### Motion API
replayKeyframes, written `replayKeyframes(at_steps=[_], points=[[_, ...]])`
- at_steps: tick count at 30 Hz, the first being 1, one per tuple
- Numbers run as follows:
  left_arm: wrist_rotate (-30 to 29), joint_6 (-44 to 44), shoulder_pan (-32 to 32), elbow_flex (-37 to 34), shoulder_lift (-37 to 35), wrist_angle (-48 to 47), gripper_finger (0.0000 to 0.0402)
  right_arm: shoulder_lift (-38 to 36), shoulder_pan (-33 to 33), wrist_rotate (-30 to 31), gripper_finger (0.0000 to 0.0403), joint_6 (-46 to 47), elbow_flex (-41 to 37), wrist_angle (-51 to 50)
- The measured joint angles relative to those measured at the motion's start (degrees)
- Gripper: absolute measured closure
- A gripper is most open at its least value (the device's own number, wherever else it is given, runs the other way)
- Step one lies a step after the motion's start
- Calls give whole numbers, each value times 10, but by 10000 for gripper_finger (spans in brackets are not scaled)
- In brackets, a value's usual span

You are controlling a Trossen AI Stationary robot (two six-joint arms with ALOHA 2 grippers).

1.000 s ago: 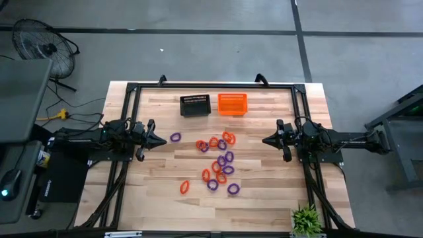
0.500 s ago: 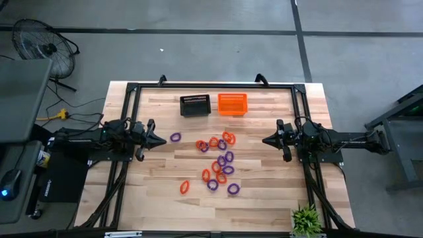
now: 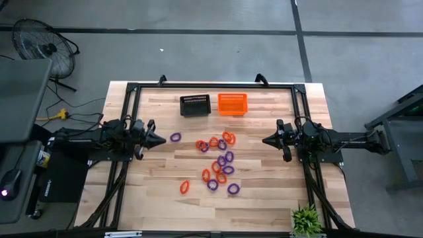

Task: Sort spring keychains
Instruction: Put the purple spring keychain into the black bin

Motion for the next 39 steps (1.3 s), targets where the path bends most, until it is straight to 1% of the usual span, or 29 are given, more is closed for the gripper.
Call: replayKeyframes(at_steps=[3,5,8,11,14,17,20,23,25,27,34,36,39], points=[[-27,-54,0,0,0,12,401,0,0,0,392,0,0,0],[-52,-74,0,0,0,28,401,0,0,0,392,0,0,0],[-118,-79,0,0,0,45,399,0,0,0,392,0,0,0],[-181,-73,0,1,0,45,383,0,0,0,392,0,0,0],[-219,-70,0,15,14,18,349,0,0,0,392,0,0,0],[-246,-70,0,35,38,3,303,0,0,0,392,0,0,0],[-262,-70,0,60,68,-15,255,0,0,0,392,0,0,0],[-261,-51,0,91,99,-41,218,0,0,0,392,0,0,0],[-261,-50,0,122,124,-73,205,0,0,0,392,0,0,0],[-260,-45,0,159,153,-121,201,0,0,0,392,0,0,0],[-251,-40,0,303,263,-344,204,0,0,0,392,0,0,0],[-251,-40,0,333,295,-402,206,0,0,0,392,0,0,0],[-251,-44,0,356,344,-454,208,0,0,0,392,0,0,0]])
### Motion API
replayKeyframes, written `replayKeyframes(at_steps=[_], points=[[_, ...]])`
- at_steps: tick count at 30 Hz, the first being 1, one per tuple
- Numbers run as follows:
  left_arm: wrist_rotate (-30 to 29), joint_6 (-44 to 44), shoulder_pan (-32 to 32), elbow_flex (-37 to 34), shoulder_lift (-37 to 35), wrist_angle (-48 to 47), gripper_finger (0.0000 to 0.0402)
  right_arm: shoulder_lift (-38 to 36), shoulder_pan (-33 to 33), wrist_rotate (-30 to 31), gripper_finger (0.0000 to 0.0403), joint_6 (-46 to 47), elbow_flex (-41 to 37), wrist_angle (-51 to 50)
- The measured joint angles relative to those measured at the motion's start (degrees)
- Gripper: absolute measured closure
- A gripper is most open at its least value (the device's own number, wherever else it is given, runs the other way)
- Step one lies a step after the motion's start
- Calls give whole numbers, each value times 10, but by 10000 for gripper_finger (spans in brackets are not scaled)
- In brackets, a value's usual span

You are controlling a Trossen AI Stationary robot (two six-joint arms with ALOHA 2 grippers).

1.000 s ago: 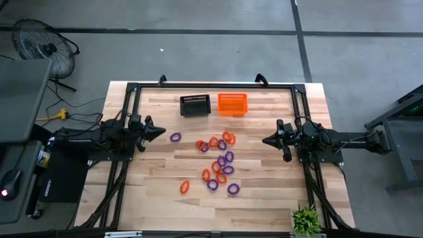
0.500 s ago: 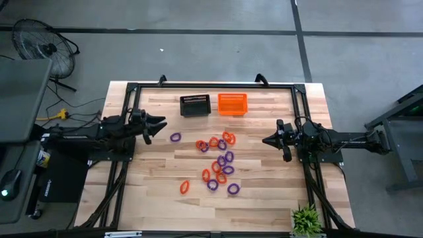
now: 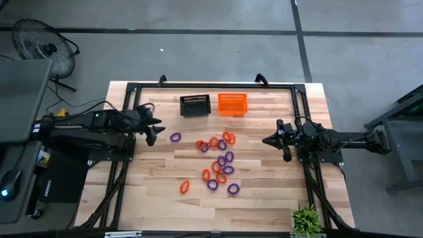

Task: Sort spring keychains
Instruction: Put the purple spring keychain into the black bin

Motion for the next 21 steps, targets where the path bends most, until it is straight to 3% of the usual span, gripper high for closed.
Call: replayKeyframes(at_steps=[15,21], points=[[0,12,0,7,267,13,209,0,0,0,392,0,0,0],[-19,20,0,7,343,33,209,0,0,0,392,0,0,0]])
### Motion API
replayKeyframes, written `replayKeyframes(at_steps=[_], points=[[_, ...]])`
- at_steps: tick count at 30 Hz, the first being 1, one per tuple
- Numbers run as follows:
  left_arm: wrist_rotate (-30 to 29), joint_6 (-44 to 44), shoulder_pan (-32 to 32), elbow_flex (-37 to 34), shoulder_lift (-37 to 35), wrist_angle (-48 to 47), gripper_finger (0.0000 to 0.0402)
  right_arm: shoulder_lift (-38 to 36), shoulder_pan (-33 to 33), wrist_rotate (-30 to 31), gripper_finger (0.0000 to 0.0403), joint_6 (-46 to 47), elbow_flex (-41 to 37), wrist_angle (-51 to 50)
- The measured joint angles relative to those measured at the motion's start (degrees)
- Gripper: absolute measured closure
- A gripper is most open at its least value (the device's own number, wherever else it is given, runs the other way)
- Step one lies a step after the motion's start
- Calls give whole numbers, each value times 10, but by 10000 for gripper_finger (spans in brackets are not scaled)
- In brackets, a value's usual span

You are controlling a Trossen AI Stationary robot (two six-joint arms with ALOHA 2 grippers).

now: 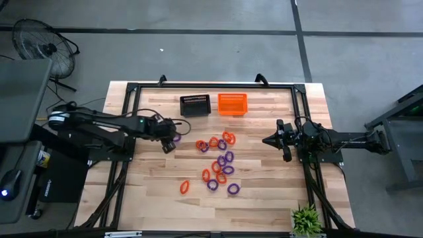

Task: Sort spring keychains
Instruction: Put the purple spring keychain into the black bin

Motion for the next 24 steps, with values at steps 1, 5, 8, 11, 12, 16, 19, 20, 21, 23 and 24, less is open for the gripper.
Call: replayKeyframes(at_steps=[1,5,8,11,12,16,19,20,21,23,24], points=[[-5,4,0,0,10,5,209,0,0,0,392,0,0,0],[-11,36,0,0,20,36,209,0,0,0,392,0,0,0],[-11,55,0,0,20,46,209,0,0,0,392,0,0,0],[-9,56,0,-12,6,52,209,0,0,0,392,0,0,0],[-5,54,0,-23,-6,58,209,0,0,0,392,0,0,0],[19,5,0,-82,-58,88,209,0,0,0,392,0,0,0],[21,-20,0,-126,-123,123,209,0,0,0,392,0,0,0],[20,-19,0,-137,-142,137,209,0,0,0,392,0,0,0],[17,-14,0,-147,-157,151,209,0,0,0,392,0,0,0],[-3,-3,0,-165,-180,163,209,0,0,0,392,0,0,0],[-15,-1,0,-172,-187,165,209,0,0,0,392,0,0,0]])
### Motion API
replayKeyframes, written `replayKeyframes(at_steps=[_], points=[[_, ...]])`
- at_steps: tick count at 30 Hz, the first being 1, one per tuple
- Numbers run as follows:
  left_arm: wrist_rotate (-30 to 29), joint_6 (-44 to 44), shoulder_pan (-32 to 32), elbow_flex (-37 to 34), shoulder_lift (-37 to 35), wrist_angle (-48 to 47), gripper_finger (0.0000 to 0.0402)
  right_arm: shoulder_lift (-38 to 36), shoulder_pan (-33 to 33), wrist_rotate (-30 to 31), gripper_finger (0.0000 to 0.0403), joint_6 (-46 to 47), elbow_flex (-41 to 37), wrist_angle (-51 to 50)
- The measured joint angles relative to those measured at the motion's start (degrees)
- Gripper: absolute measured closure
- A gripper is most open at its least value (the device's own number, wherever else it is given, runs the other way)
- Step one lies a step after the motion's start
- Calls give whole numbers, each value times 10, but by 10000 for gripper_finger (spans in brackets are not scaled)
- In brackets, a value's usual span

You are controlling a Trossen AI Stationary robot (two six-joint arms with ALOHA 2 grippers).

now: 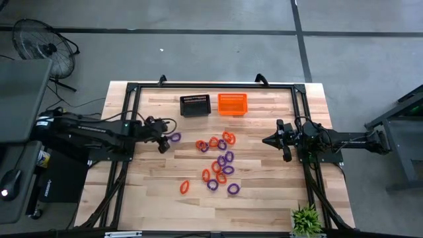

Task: Sort spring keychains
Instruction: Put the purple spring keychain into the black bin

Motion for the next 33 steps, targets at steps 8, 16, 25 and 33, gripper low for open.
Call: replayKeyframes(at_steps=[8,16,25,33], points=[[4,30,0,-18,16,37,209,0,0,0,392,0,0,0],[-3,41,0,-18,81,75,209,0,0,0,392,0,0,0],[-20,41,0,-18,167,143,209,0,0,0,392,0,0,0],[-35,23,0,-15,211,167,209,0,0,0,392,0,0,0]])
